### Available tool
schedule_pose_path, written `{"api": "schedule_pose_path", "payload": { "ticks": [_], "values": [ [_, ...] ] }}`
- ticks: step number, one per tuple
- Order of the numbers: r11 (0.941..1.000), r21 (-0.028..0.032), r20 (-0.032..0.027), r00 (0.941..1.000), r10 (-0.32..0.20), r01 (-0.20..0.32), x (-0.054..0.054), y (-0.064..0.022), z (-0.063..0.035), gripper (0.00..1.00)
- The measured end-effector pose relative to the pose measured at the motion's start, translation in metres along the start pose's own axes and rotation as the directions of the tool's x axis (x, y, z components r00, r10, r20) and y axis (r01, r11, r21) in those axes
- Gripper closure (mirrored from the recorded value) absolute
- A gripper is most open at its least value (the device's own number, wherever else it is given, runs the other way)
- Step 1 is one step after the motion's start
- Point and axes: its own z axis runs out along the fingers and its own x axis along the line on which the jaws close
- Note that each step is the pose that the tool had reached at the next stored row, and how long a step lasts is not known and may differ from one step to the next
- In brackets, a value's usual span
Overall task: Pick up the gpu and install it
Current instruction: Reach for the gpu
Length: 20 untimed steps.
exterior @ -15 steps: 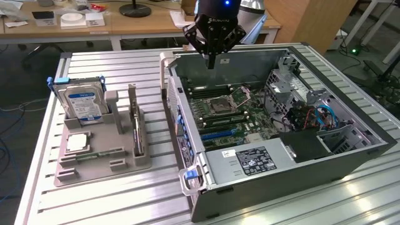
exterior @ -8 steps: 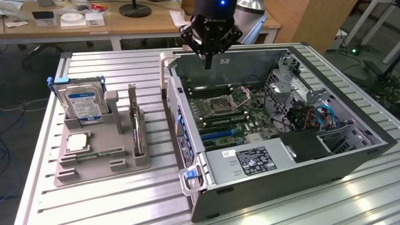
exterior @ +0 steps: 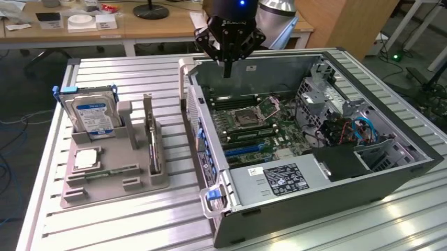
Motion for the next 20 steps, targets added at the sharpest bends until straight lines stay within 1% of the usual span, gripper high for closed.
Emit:
{"api": "schedule_pose_path", "payload": {
  "ticks": [5,9,20],
  "values": [
    [1.0000,0.0001,-0.0001,1.0000,0.000,0.000,0.011,-0.0008,-0.0003,0.89],
    [1.0000,0.0000,0.0000,1.0000,0.000,0.000,0.024,-0.0019,-0.0007,0.89],
    [1.0000,0.0000,0.0000,1.0000,0.000,0.000,0.056,-0.0044,-0.0015,0.89]
  ]
}}
